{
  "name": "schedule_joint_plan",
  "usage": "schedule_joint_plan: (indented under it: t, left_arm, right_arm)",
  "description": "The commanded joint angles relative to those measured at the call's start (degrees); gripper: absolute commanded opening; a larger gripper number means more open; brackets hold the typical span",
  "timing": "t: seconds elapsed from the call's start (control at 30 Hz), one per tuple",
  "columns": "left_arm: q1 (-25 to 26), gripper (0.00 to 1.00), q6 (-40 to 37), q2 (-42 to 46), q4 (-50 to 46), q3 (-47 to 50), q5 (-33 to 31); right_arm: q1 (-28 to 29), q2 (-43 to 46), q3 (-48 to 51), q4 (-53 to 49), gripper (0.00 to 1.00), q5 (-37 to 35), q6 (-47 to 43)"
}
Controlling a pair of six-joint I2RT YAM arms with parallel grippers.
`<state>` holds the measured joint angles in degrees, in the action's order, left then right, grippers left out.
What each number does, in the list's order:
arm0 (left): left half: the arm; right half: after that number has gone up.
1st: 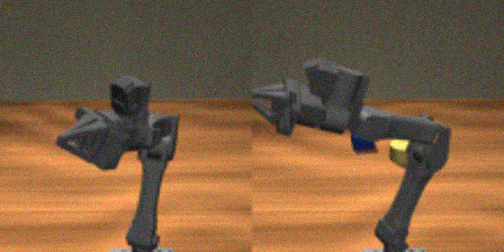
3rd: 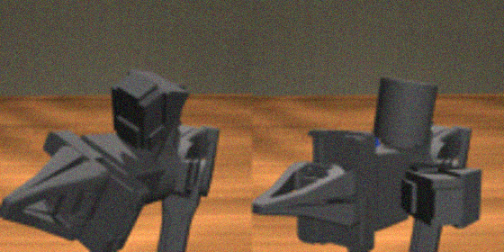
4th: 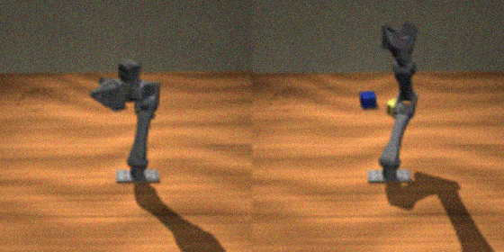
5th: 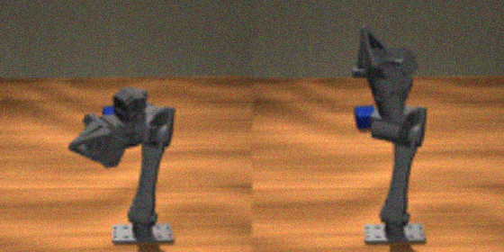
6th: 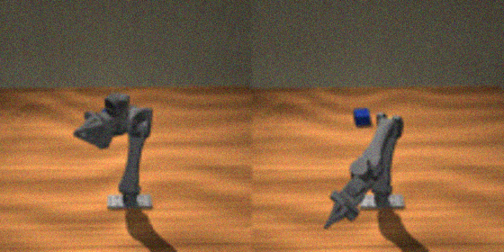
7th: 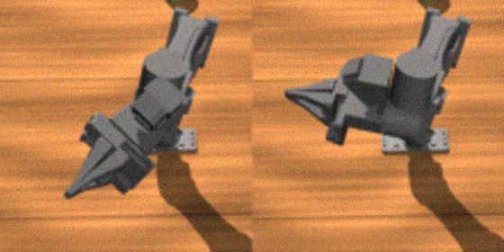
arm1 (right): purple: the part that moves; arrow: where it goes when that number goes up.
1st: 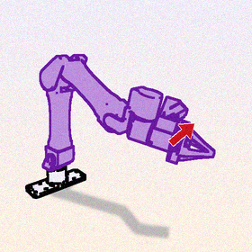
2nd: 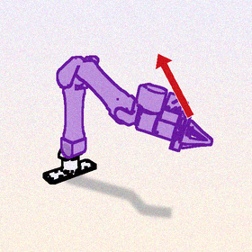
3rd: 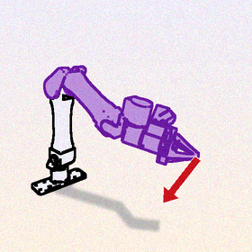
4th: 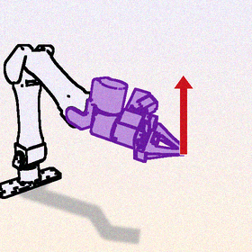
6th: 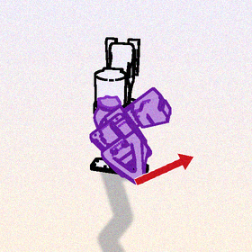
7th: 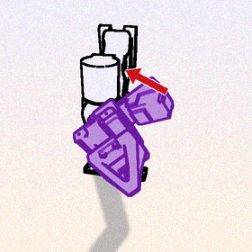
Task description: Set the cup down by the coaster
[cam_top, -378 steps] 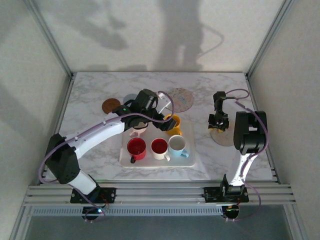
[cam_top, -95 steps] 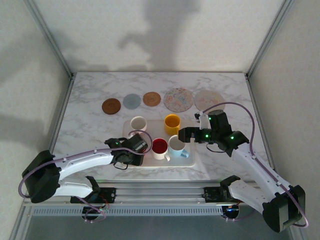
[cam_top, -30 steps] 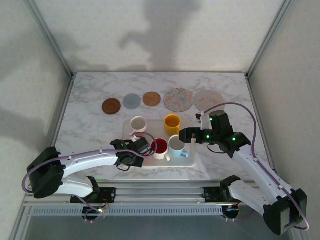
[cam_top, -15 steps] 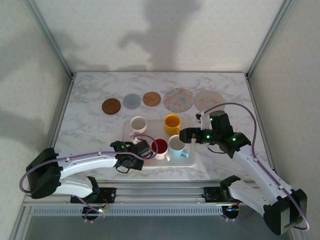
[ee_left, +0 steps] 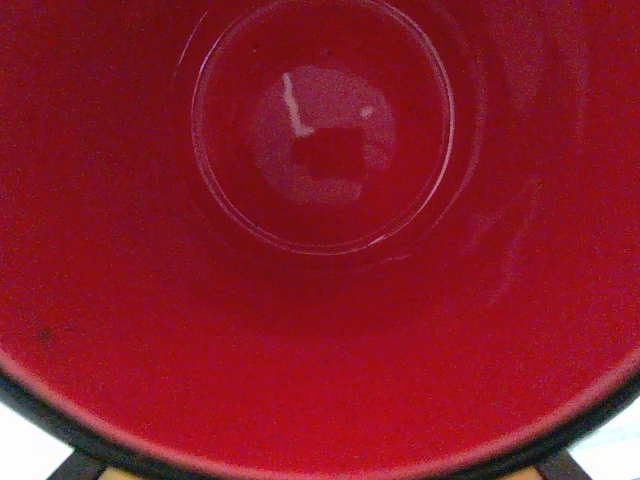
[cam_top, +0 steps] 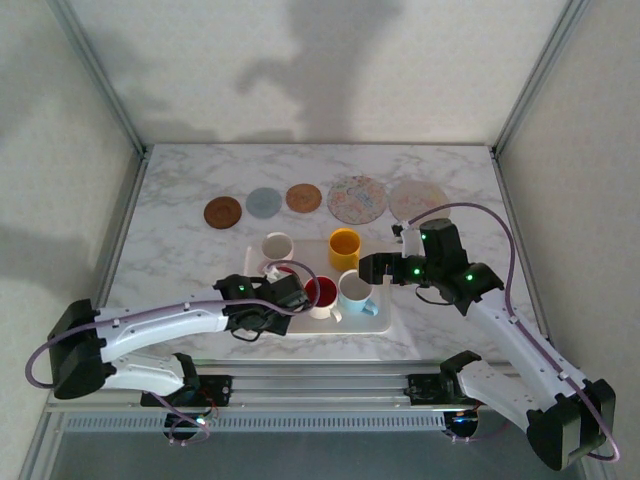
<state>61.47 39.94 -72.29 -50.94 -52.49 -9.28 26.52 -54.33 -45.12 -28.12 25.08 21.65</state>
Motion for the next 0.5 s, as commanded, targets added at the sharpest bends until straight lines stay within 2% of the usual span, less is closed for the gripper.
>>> schedule_joint_plan:
  t: [0.0,0.3,0.47]
  left_arm:
    - [0.49,0.0,2.46,2.2,-3.61,-3.64,-6.37]
    - [-0.79,0.0,1.83,4.77,-6.83,-13.24,-12.59]
    - [-6.97,0.0,-2.74,5.05,-8.39,-20.7,-14.07]
  right_arm:
    - [0.38,-0.12,-2.42,-0.71,0.99,-0.65,-1.15]
    - [0.38,-1.73,-6.23,-0.99,0.99,0.2,-2.17]
    - [0.43,-4.12,-10.26,-0.98,0.99,1.53,-3.16]
